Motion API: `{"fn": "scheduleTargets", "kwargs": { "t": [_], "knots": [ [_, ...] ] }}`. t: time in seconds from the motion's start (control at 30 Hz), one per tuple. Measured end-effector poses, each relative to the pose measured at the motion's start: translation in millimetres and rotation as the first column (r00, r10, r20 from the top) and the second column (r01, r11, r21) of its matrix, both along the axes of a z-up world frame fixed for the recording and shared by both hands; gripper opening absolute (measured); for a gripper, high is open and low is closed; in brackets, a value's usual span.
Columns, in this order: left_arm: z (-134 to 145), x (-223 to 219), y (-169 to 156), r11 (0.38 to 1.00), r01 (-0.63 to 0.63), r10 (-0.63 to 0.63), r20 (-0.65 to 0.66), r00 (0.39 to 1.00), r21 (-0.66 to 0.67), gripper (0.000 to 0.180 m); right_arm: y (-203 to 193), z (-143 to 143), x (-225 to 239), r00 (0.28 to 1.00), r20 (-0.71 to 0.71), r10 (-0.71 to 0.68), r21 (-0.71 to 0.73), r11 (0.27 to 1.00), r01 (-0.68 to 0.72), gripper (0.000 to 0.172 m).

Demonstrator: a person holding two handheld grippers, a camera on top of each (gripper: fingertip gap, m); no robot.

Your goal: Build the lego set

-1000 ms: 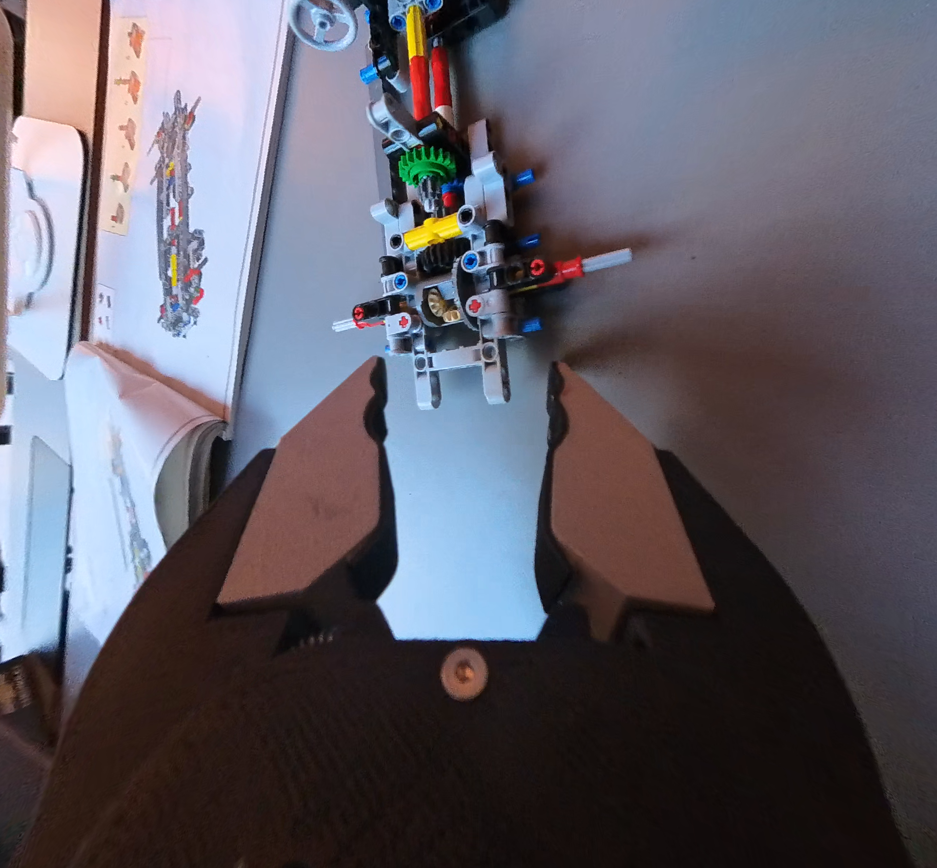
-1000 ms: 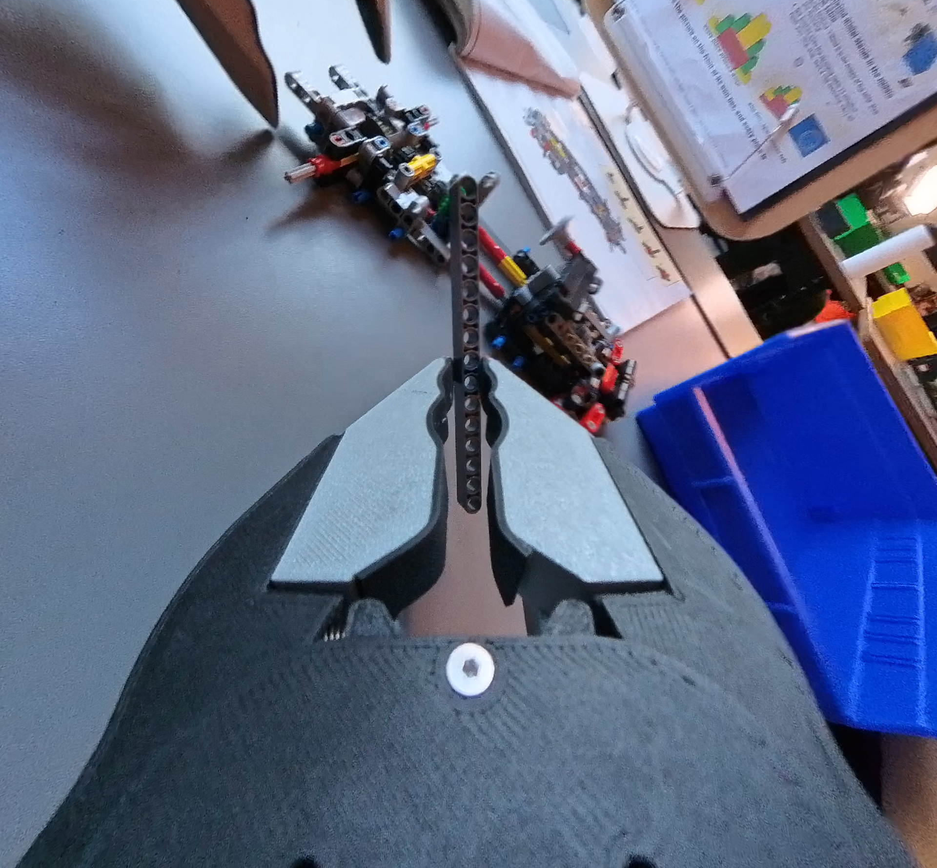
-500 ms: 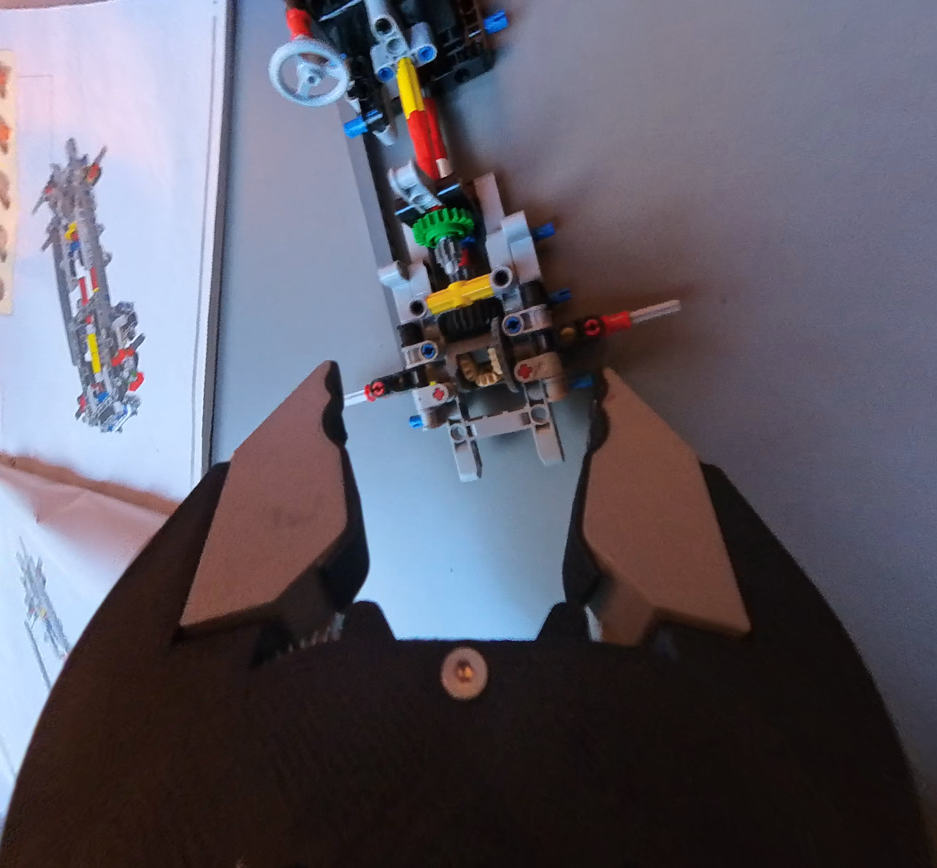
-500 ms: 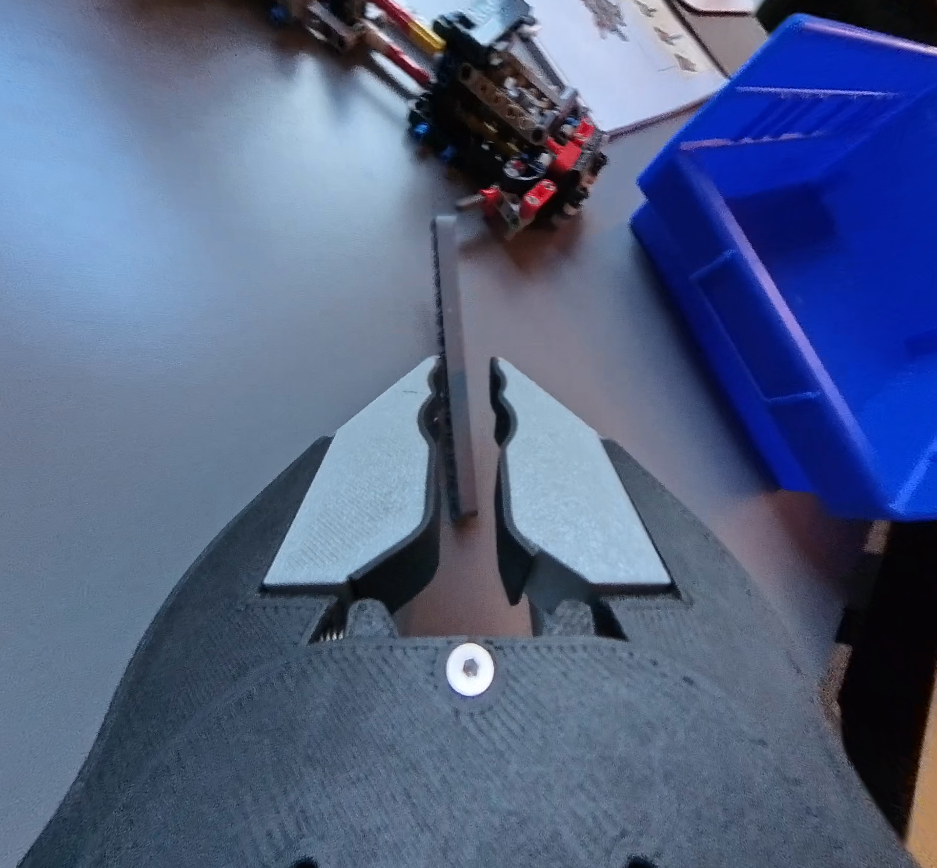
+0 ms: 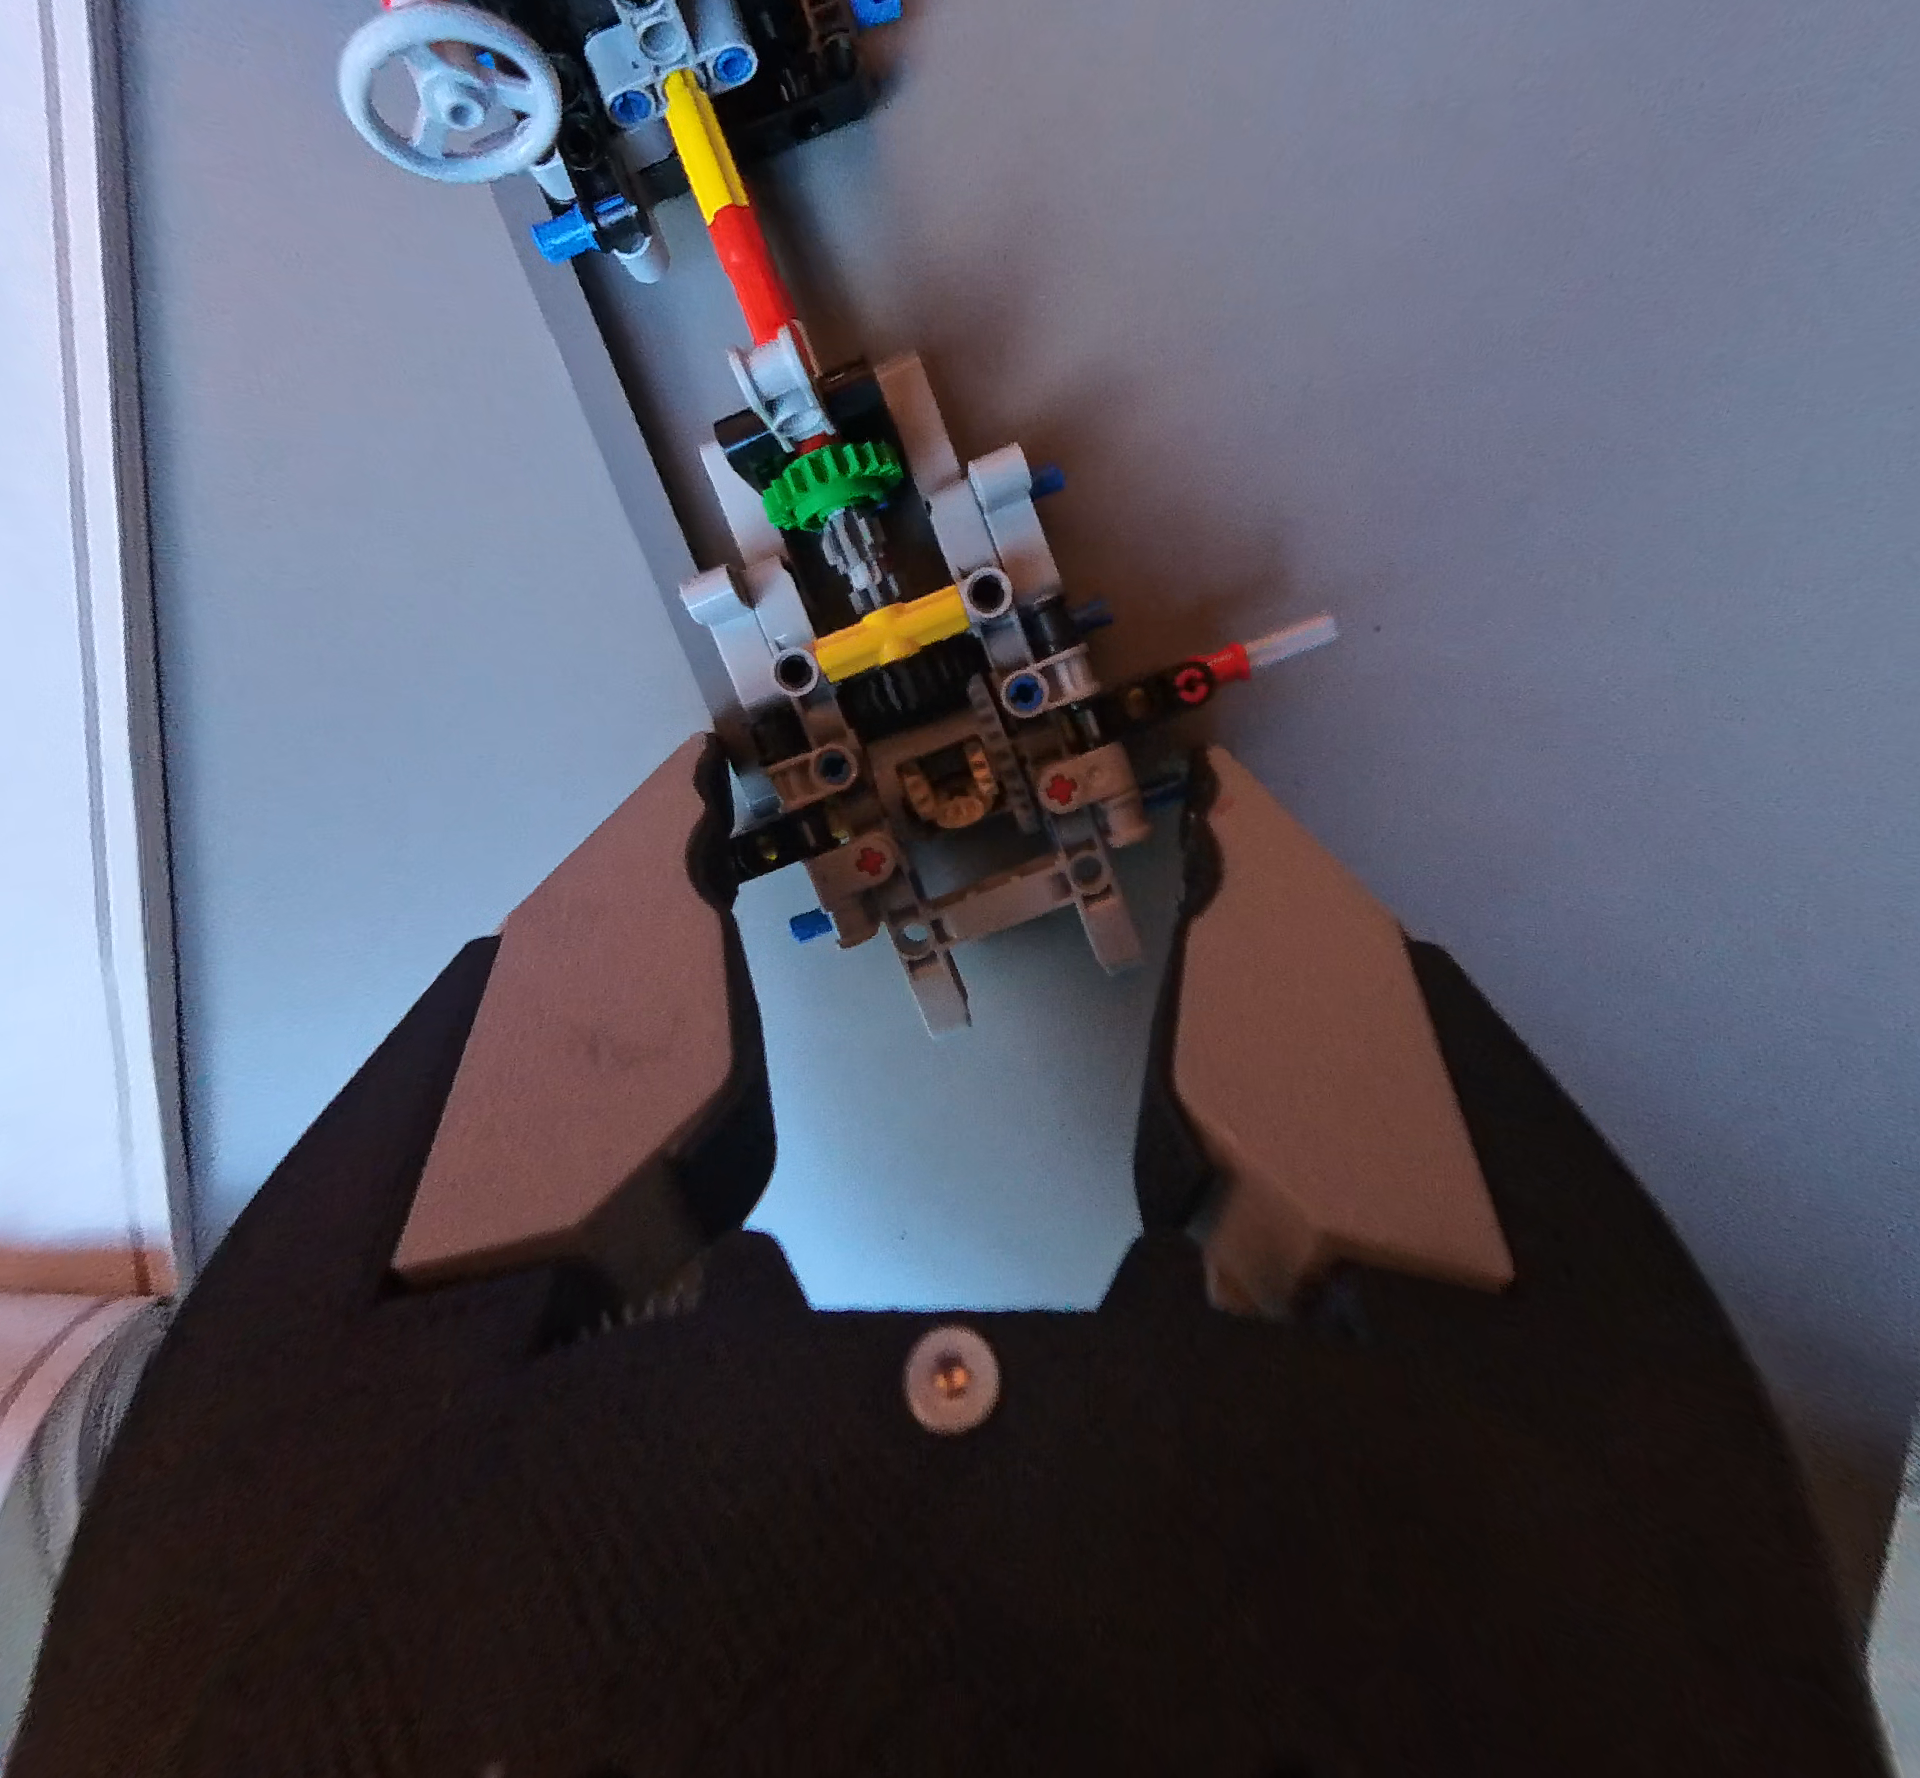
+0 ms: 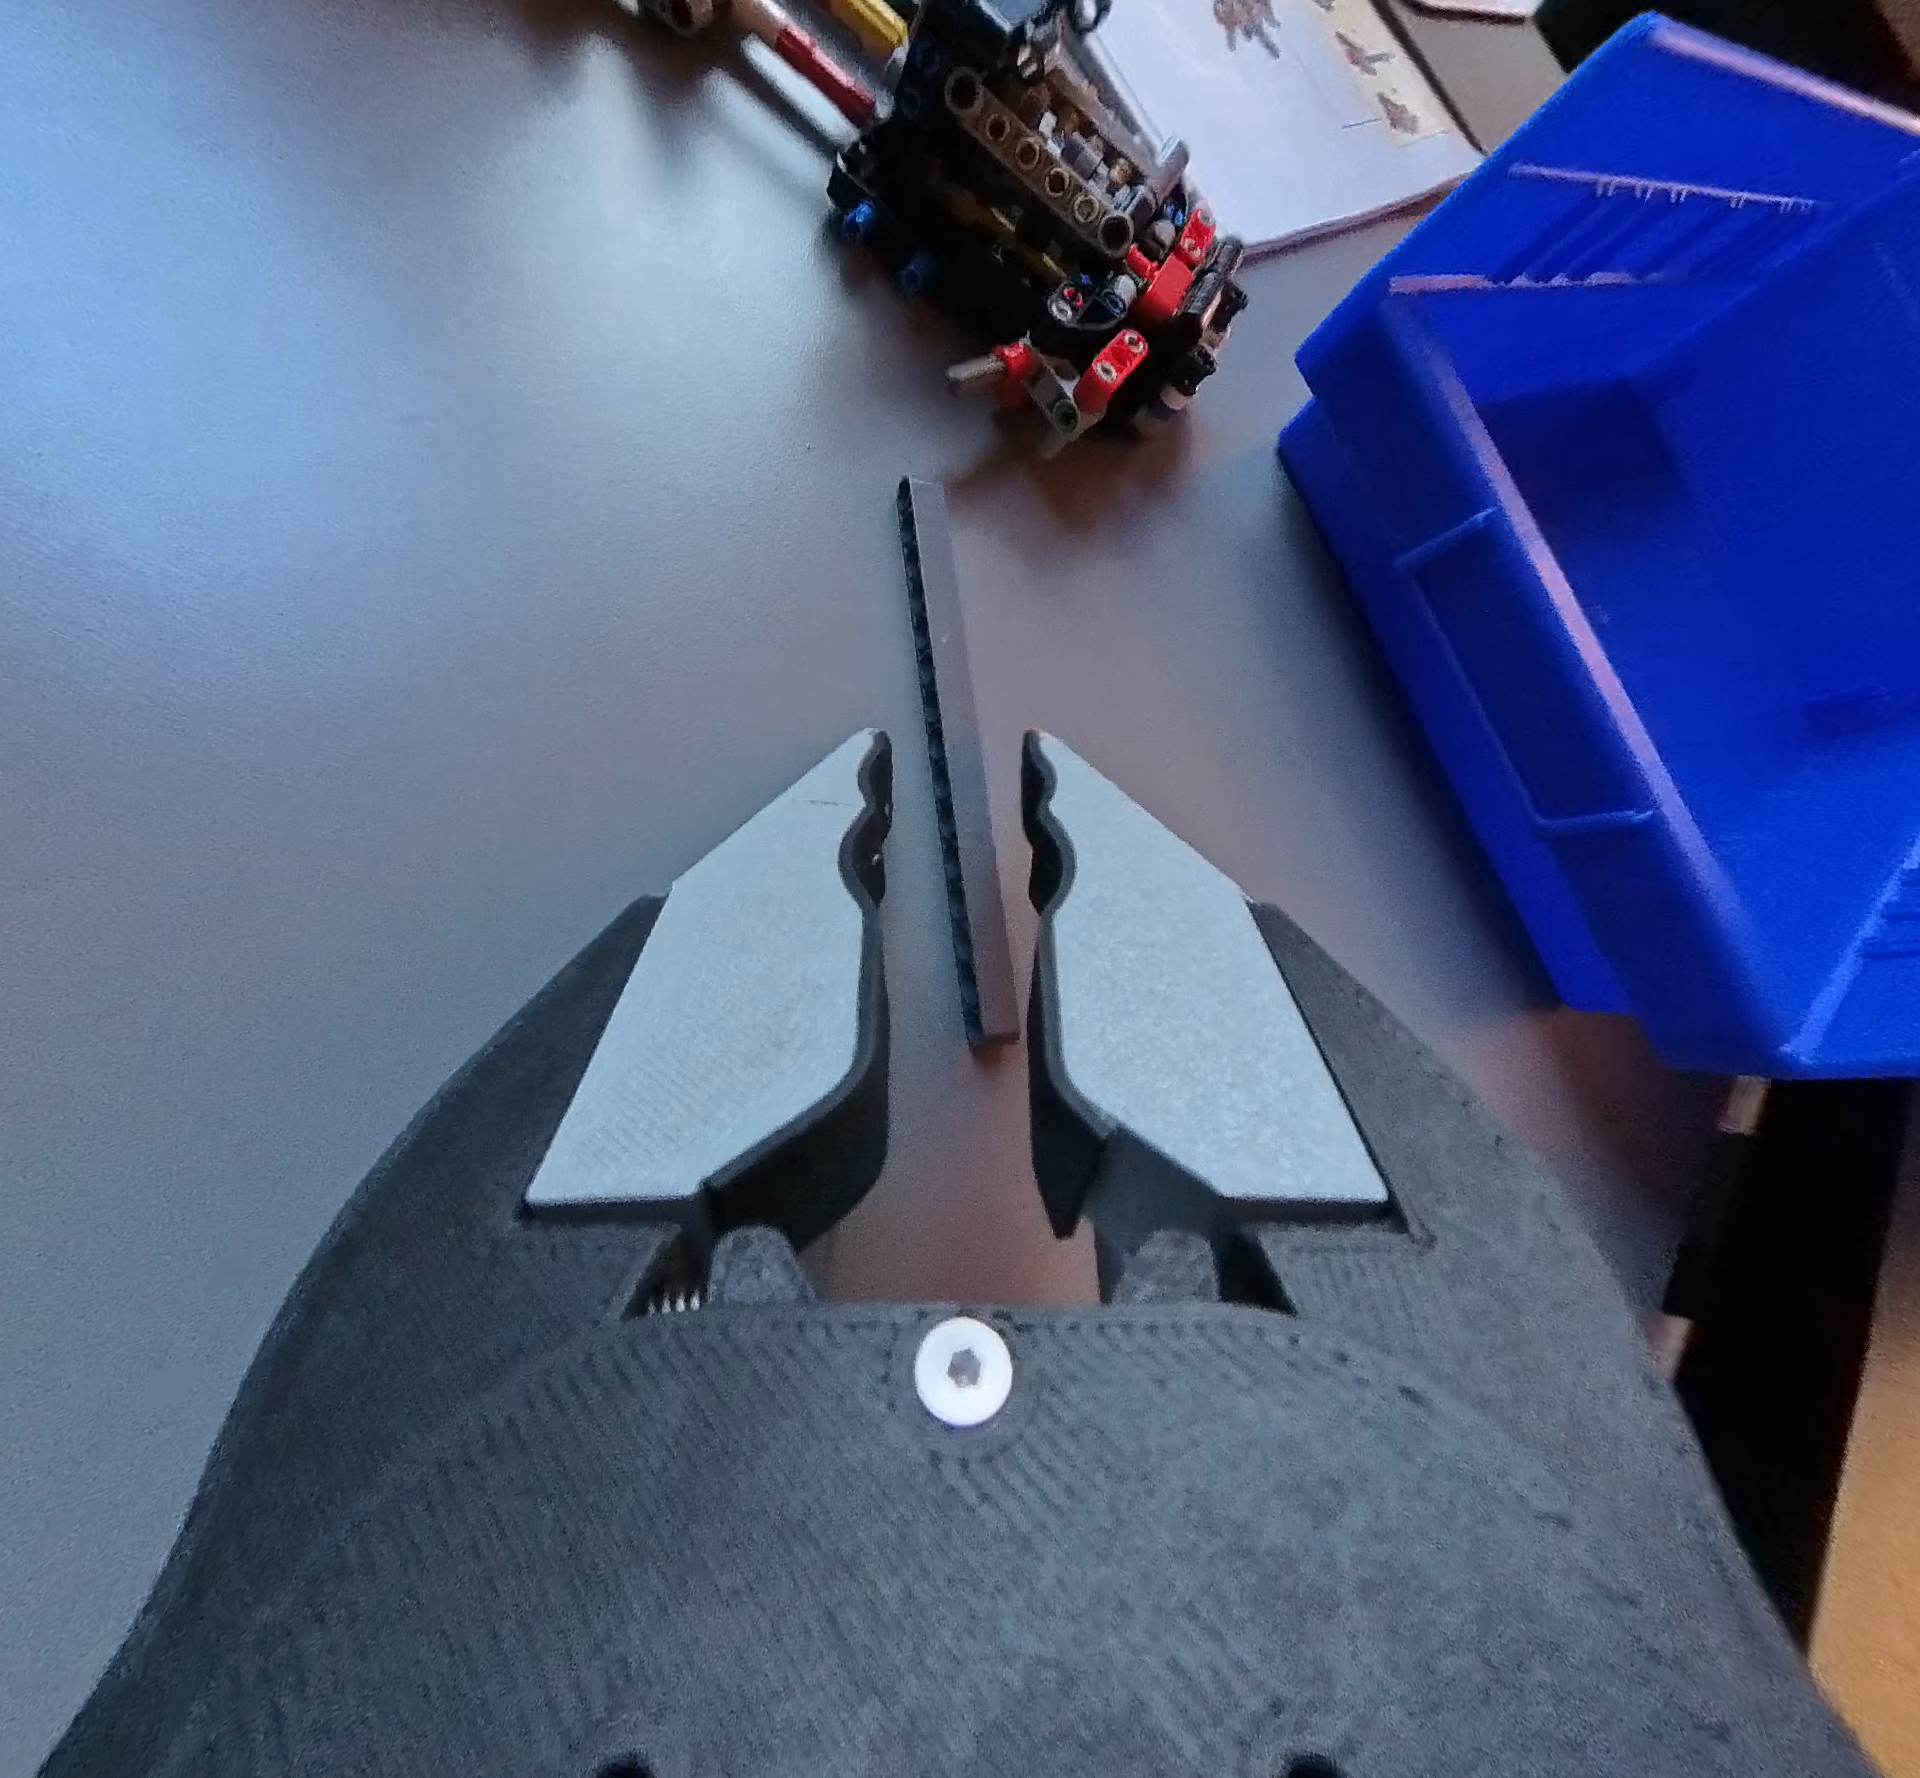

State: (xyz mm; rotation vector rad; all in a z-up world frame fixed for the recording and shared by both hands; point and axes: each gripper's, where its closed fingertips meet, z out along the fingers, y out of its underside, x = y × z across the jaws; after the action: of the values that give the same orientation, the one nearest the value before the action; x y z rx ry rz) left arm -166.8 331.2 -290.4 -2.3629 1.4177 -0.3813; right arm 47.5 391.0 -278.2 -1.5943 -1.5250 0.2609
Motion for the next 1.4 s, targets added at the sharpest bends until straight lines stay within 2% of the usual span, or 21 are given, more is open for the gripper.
{"fn": "scheduleTargets", "kwargs": {
  "t": [0.17,0.23,0.27,0.4,0.43,0.5,0.6,0.67,0.73,0.83,0.93,1.07,1.17,1.23,1.3,1.4],
  "knots": [
    [5.7,-0.9,-1.0,0.993,0.025,-0.020,0.043,0.999,-0.114,0.085,-13.6,21.0,-21.7,0.990,-0.134,0.052,-0.063,0.996,-0.060,0.030],
    [8.8,-1.4,-1.9,0.984,0.037,-0.025,0.074,0.997,-0.172,0.085,-11.5,24.8,-32.2,0.992,-0.112,0.058,-0.018,0.998,-0.060,0.049],
    [10.5,-1.8,-2.3,0.978,0.047,-0.028,0.092,0.995,-0.202,0.085,-8.3,25.4,-38.1,0.994,-0.090,0.061,0.020,0.998,-0.059,0.059],
    [17.5,-4.0,-2.7,0.943,0.083,-0.029,0.171,0.985,-0.321,0.084,20.8,26.3,-62.4,0.996,0.080,0.039,0.253,0.966,-0.058,0.071],
    [18.4,-5.5,-2.4,0.933,0.089,-0.025,0.183,0.983,-0.350,0.079,27.0,27.7,-70.9,0.992,0.115,0.044,0.305,0.949,-0.077,0.074],
    [18.8,-8.7,-5.3,0.897,0.107,-0.019,0.204,0.979,-0.430,0.054,38.7,30.3,-87.4,0.981,0.185,0.059,0.387,0.913,-0.128,0.077],
    [16.8,-9.1,-1.9,0.845,0.094,0.047,0.250,0.967,-0.526,0.037,49.0,24.1,-108.3,0.951,0.288,0.112,0.396,0.890,-0.225,0.084],
    [19.8,-6.3,-0.6,0.821,0.091,0.101,0.299,0.949,-0.564,0.041,51.1,21.1,-111.7,0.935,0.329,0.133,0.395,0.880,-0.264,0.077],
    [25.0,-5.8,-2.4,0.855,0.102,0.095,0.346,0.934,-0.509,0.055,40.9,20.9,-106.9,0.932,0.318,0.171,0.338,0.898,-0.281,0.072],
    [41.8,-8.9,-12.5,0.917,0.076,0.090,0.388,0.917,-0.391,0.064,24.9,17.2,-91.1,0.939,0.262,0.223,0.228,0.931,-0.285,0.069],
    [48.3,-15.1,-12.8,0.960,-0.130,0.207,0.317,0.925,-0.249,0.069,23.2,11.4,-77.9,0.951,0.231,0.203,0.186,0.951,-0.248,0.068],
    [44.6,-8.2,-17.5,0.930,-0.355,0.368,0.252,0.895,-0.096,0.080,22.7,11.9,-81.3,0.974,0.133,0.185,0.147,0.968,-0.204,0.068],
    [34.1,-15.5,-9.7,0.860,-0.510,0.508,0.147,0.849,-0.028,0.084,20.4,19.3,-90.0,0.982,0.045,0.183,0.137,0.973,-0.188,0.067],
    [37.2,-9.0,-5.2,0.858,-0.514,0.507,0.144,0.850,0.008,0.085,17.3,28.2,-92.5,0.982,0.003,0.187,0.144,0.972,-0.185,0.067],
    [39.2,1.9,-4.1,0.868,-0.496,0.493,0.138,0.859,-0.013,0.088,12.7,33.7,-93.1,0.979,-0.064,0.193,0.113,0.976,-0.185,0.066],
    [32.4,9.8,1.8,0.883,-0.469,0.468,0.053,0.882,-0.006,0.096,13.2,31.2,-87.4,0.978,-0.099,0.182,0.068,0.982,-0.176,0.066]
  ]
}}
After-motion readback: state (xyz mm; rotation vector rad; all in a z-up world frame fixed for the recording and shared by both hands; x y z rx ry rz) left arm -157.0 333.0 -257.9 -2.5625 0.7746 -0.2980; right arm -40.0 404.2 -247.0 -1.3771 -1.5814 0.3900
